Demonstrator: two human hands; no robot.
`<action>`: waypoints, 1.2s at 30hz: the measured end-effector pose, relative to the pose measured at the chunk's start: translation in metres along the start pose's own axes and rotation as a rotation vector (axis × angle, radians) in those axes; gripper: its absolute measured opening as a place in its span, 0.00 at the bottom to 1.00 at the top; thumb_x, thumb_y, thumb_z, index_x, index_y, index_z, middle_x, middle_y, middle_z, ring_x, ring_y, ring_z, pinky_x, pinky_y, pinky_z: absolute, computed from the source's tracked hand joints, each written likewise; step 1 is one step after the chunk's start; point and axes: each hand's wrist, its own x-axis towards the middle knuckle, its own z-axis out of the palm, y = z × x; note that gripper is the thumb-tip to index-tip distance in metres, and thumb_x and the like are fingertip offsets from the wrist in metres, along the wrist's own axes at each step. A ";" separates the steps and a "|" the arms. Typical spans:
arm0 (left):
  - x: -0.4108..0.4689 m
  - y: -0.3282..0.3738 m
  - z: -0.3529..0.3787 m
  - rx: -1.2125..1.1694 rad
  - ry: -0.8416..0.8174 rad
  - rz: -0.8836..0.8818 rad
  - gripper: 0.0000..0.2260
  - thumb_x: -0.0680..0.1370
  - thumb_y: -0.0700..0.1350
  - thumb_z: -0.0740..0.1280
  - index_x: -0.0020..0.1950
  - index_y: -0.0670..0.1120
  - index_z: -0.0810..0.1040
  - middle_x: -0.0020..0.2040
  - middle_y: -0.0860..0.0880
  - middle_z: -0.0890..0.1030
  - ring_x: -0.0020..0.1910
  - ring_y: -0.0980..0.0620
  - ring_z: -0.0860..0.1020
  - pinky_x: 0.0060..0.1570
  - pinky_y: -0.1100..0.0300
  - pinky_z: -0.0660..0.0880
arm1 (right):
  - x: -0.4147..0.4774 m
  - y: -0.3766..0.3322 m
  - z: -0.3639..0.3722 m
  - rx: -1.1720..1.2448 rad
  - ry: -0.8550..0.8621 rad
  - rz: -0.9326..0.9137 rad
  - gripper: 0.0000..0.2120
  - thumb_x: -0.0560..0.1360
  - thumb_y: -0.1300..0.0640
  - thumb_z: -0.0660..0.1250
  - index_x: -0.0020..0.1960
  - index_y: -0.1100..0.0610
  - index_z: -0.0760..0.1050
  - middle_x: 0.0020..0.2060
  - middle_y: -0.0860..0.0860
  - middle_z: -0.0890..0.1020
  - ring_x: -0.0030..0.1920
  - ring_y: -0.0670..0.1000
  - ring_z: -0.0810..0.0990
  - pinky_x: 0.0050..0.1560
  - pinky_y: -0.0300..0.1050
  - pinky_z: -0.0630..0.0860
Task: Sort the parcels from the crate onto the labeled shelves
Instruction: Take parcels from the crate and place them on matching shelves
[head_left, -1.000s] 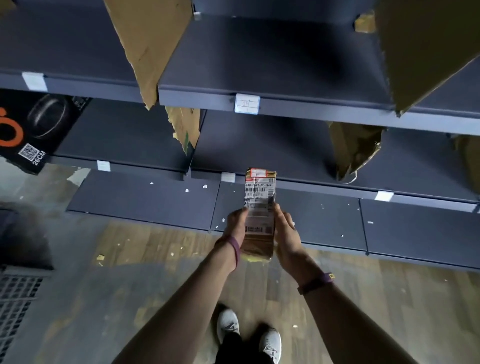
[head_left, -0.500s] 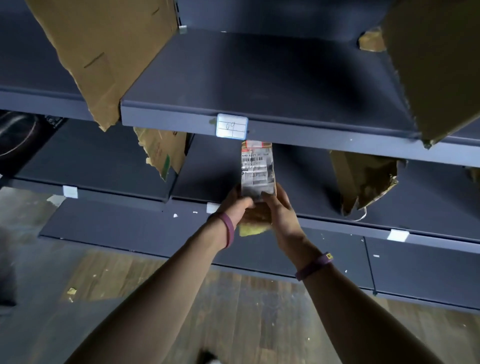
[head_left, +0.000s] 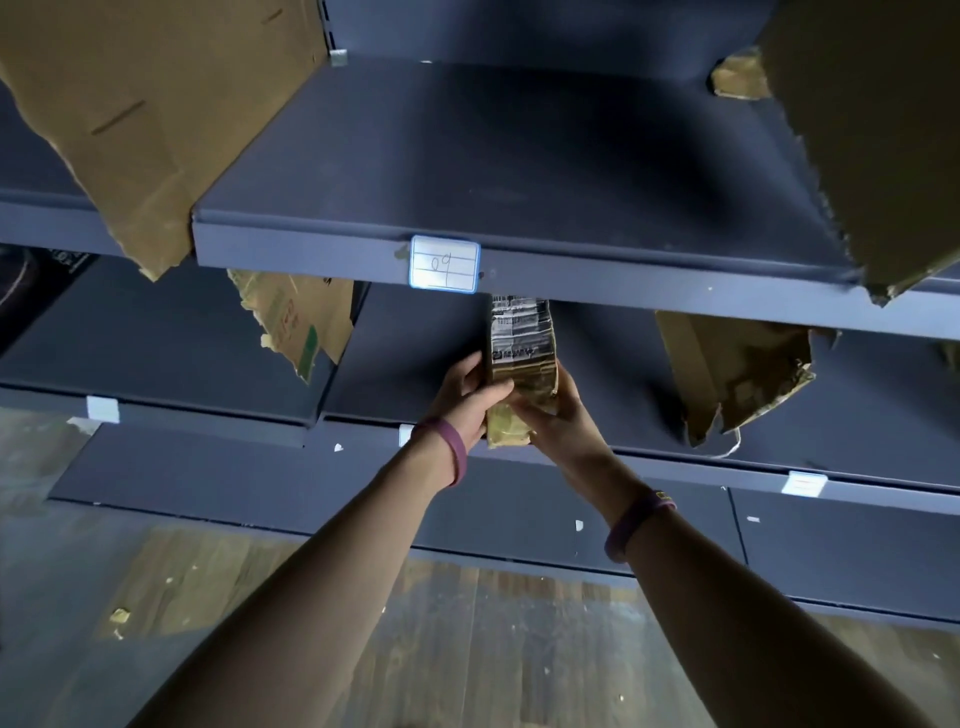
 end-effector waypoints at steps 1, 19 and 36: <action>0.005 0.001 0.002 0.001 -0.010 0.003 0.13 0.79 0.32 0.60 0.53 0.50 0.75 0.42 0.58 0.82 0.36 0.67 0.80 0.32 0.72 0.75 | 0.006 -0.003 0.000 -0.020 0.007 -0.002 0.31 0.71 0.58 0.74 0.70 0.59 0.66 0.55 0.60 0.81 0.53 0.56 0.79 0.57 0.58 0.76; 0.022 0.012 0.013 0.184 0.116 -0.068 0.27 0.82 0.47 0.59 0.78 0.49 0.53 0.76 0.49 0.62 0.74 0.50 0.63 0.67 0.64 0.59 | 0.012 -0.018 -0.009 -0.299 0.116 0.136 0.39 0.77 0.40 0.62 0.80 0.53 0.48 0.73 0.53 0.68 0.72 0.52 0.68 0.64 0.37 0.63; -0.220 0.009 0.060 0.466 0.179 0.022 0.27 0.78 0.48 0.67 0.75 0.51 0.62 0.75 0.49 0.65 0.73 0.52 0.64 0.70 0.56 0.63 | -0.221 -0.076 -0.039 -0.768 0.108 0.029 0.36 0.78 0.49 0.65 0.79 0.54 0.50 0.77 0.54 0.60 0.75 0.58 0.60 0.72 0.52 0.60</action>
